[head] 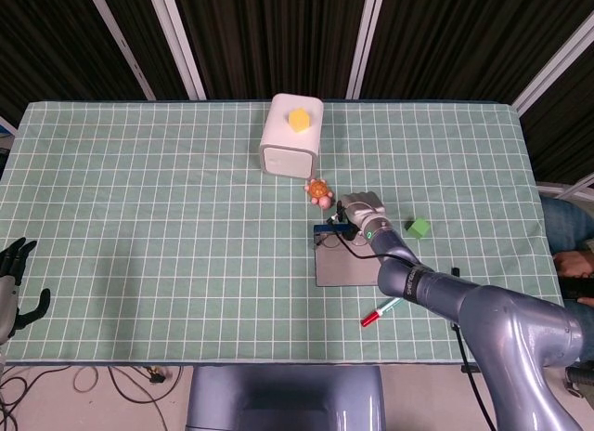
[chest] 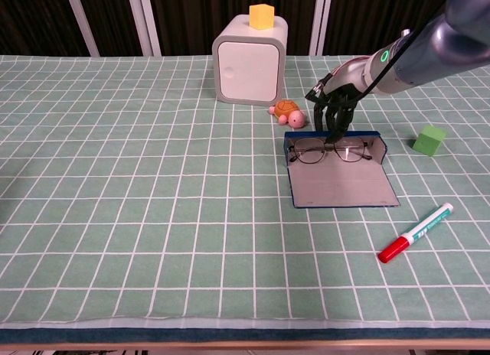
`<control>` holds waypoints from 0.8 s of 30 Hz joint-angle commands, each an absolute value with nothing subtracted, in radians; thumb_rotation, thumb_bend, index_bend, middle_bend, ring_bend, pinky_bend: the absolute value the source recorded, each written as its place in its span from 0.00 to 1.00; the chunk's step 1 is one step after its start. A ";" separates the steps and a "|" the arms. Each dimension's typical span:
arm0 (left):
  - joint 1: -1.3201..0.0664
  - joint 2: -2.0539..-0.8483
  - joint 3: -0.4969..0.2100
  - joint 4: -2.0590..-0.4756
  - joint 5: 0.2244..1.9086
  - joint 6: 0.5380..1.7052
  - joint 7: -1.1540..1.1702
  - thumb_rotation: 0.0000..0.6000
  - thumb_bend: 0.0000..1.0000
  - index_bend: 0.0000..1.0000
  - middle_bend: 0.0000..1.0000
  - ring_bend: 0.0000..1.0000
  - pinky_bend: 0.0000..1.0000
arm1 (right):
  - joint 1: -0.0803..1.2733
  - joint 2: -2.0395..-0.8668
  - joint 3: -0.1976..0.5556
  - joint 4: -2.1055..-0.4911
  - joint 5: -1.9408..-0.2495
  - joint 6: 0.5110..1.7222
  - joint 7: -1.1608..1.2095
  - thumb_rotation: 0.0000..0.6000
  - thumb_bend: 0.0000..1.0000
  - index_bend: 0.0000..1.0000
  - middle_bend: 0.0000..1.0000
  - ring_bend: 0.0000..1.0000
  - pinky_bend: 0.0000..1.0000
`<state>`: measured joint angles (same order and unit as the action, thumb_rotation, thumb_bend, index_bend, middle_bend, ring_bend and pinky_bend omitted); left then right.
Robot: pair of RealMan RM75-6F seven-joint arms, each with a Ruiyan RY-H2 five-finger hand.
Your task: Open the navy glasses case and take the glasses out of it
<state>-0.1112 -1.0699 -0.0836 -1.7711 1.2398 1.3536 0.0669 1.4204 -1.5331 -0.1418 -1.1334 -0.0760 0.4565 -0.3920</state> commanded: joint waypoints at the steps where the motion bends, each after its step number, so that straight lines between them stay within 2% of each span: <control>1: -0.111 -1.070 -0.084 -1.771 1.239 1.354 0.067 1.00 0.44 0.05 0.00 0.00 0.00 | 1.418 -1.536 -0.140 -1.129 -0.082 0.457 -0.387 1.00 0.39 0.45 0.50 0.42 0.23; 24: -0.113 -1.069 -0.084 -1.773 1.232 1.350 0.069 1.00 0.44 0.05 0.00 0.00 0.00 | 1.445 -1.526 -0.163 -1.136 -0.064 0.436 -0.365 1.00 0.40 0.46 0.47 0.41 0.23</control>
